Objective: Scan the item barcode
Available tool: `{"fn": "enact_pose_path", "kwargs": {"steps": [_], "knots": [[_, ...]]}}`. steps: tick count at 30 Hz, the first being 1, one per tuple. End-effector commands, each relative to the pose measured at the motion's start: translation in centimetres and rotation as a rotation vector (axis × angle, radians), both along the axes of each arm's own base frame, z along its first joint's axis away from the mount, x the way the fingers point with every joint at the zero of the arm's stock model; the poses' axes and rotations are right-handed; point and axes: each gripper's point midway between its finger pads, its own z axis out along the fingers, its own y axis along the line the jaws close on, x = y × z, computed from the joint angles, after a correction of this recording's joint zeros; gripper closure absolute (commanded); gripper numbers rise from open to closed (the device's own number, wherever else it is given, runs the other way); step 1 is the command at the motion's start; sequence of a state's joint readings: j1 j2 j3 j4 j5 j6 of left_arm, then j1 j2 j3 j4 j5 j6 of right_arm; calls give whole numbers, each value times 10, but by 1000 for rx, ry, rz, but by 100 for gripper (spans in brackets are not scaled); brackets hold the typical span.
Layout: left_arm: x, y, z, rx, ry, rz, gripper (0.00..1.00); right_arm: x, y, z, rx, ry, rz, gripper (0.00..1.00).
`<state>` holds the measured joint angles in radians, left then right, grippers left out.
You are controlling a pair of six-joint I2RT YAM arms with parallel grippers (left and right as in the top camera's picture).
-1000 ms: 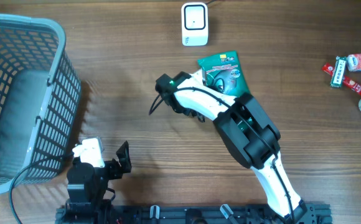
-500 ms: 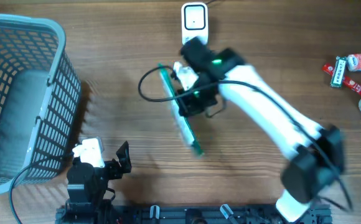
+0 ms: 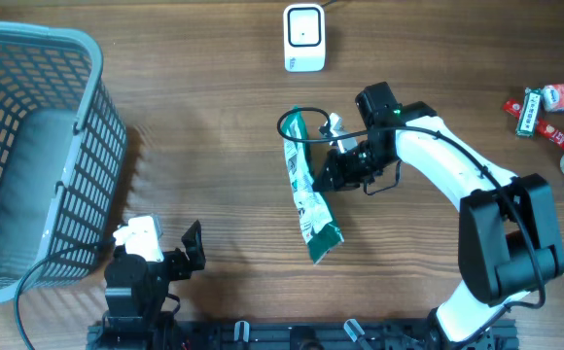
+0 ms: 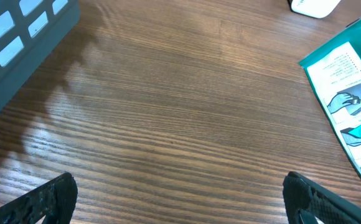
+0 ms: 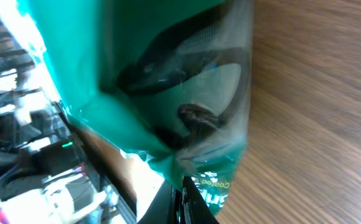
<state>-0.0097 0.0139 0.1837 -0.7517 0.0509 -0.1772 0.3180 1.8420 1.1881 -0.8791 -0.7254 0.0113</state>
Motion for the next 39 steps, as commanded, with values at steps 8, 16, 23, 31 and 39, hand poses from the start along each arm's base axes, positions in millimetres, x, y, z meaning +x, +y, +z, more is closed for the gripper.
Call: {"fn": "enact_pose_path", "kwargs": {"steps": [8, 16, 23, 31, 39], "knots": [[1, 0, 1, 8, -9, -6, 0, 29, -30, -19, -243, -128, -71, 0], [1, 0, 1, 8, -9, -6, 0, 10, -9, -94, -357, -83, 17, 0], [1, 0, 1, 8, -9, -5, 0, -59, -26, -170, -641, 125, 147, 96], [1, 0, 1, 8, -9, -5, 0, 32, 12, -42, -488, -206, 68, 96], [1, 0, 1, 8, -9, -5, 0, 72, -65, 78, -817, -659, -86, 96]]}}
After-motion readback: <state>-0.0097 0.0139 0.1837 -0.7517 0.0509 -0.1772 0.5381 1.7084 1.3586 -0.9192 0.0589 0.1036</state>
